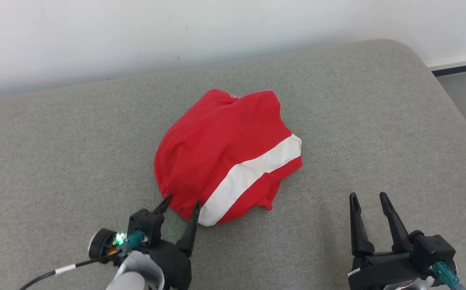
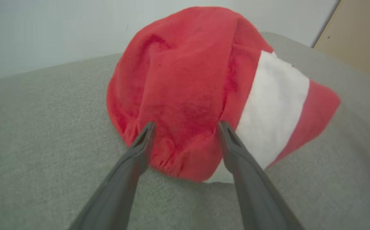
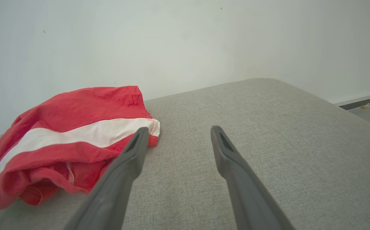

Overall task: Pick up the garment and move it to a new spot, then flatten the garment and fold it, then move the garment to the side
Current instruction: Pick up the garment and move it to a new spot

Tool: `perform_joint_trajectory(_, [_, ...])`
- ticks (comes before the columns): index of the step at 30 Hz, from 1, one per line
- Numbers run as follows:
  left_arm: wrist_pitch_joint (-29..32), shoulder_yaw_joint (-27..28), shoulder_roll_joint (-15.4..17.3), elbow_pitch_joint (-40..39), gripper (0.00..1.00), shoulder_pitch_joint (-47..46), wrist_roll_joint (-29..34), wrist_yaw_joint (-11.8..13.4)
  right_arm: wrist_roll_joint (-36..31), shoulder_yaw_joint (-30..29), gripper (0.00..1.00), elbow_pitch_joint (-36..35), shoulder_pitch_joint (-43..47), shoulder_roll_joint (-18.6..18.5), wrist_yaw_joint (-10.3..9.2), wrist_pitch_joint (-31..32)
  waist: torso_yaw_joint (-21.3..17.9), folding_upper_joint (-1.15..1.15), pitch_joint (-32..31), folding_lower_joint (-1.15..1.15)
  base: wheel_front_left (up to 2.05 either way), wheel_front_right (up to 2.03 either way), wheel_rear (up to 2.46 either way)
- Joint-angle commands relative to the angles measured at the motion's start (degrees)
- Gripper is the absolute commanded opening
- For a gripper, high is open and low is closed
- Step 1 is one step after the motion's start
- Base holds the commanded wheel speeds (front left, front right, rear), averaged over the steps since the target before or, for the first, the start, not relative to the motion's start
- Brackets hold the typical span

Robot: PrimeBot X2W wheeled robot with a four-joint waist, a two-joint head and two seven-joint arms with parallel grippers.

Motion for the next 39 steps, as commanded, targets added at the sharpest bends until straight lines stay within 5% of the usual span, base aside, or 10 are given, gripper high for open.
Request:
perform_joint_trajectory(1, [0.5, -0.3, 0.1, -0.6, 1.0, 1.4, -0.7, 0.0, 0.2, 0.1, 1.0, 0.0, -0.1, 0.0, 0.2, -0.1, -0.1, 0.0, 0.5, 0.0, 0.0, 0.0, 0.0])
perform_joint_trajectory(5, [1.6, -0.9, 0.2, 0.4, 1.0, 1.8, -0.6, 0.5, 0.0, 0.8, 1.0, 0.1, -0.8, 0.0, 0.2, -0.1, -0.8, 0.0, 0.8, 0.0, 0.0, 0.0, 0.0])
perform_joint_trajectory(6, [1.6, -0.9, 0.0, 0.7, 0.65, 1.6, -0.7, 0.6, -0.2, 0.9, 1.0, 0.2, -0.8, 0.0, 0.2, -0.1, -1.0, 0.0, 0.8, 0.0, 0.0, 0.0, 0.0])
perform_joint_trajectory(7, [1.6, -0.9, 0.0, 0.7, 0.65, 1.6, -0.7, 0.6, -0.2, 0.9, 1.0, 0.2, -0.8, 0.0, 0.2, -0.1, -1.0, 0.0, 0.8, 0.0, 0.0, 0.0, 0.0])
perform_joint_trajectory(8, [1.7, -0.9, 0.0, 0.9, 0.0, 1.4, -0.7, 0.6, -0.4, 1.0, 1.0, 0.2, -0.8, 0.0, 0.2, -0.1, -1.2, 0.0, 0.7, 0.0, 0.0, 0.0, 0.0])
perform_joint_trajectory(16, [0.6, -1.4, -0.1, 2.5, 0.0, 0.5, -1.0, -0.1, -0.7, -0.5, 1.0, 0.4, 0.4, 0.0, 0.2, -0.1, -0.6, 0.0, -1.2, 0.0, 0.0, 0.0, 0.0])
perform_joint_trajectory(22, [-1.0, -1.8, 0.4, -3.6, 0.0, -2.5, 0.2, 0.0, 0.1, -0.5, 1.0, 0.2, 1.5, 0.0, 0.2, -0.1, 1.7, 0.0, -2.9, 0.0, 0.0, 0.0, 0.0])
perform_joint_trajectory(30, [5.1, -3.1, 3.0, -15.3, 0.0, -15.4, 2.4, -2.4, 1.3, 0.3, 1.0, 1.0, 1.2, 0.0, 0.2, -0.1, 2.7, 0.0, -4.7, 0.0, 0.0, 0.0, 0.0])
perform_joint_trajectory(39, [8.9, -3.0, 3.0, -17.1, 0.0, -30.5, 1.7, -3.8, 2.5, 0.6, 1.0, 1.4, 2.1, 0.0, 0.2, -0.1, -0.4, 0.0, -5.5, 0.0, 0.0, 0.0, 0.0])
